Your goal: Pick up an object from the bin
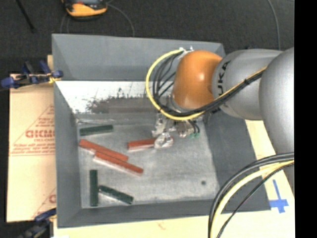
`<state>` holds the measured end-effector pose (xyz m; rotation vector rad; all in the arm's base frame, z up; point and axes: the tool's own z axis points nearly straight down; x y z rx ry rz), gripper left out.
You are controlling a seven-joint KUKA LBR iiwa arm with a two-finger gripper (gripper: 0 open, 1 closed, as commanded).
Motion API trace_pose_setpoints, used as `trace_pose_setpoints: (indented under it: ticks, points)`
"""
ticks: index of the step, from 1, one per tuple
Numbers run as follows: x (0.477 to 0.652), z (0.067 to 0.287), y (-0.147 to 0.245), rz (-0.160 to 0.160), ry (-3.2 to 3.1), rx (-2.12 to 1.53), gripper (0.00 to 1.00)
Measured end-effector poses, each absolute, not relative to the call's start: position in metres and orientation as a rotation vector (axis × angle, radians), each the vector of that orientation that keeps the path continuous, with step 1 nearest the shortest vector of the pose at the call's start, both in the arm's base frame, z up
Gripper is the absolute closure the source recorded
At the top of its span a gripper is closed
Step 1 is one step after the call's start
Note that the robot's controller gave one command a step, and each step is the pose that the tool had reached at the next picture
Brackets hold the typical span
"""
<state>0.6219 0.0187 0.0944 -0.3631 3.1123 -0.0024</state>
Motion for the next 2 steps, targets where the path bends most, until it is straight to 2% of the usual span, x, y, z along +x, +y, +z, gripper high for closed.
trace_pose_setpoints:
  ticks: [1,2]
  points:
    - [0.622,0.094,0.019,-0.002,3.112,-0.362,1.0]
    - [0.631,0.222,0.037,-0.001,3.111,-0.4,1.0]
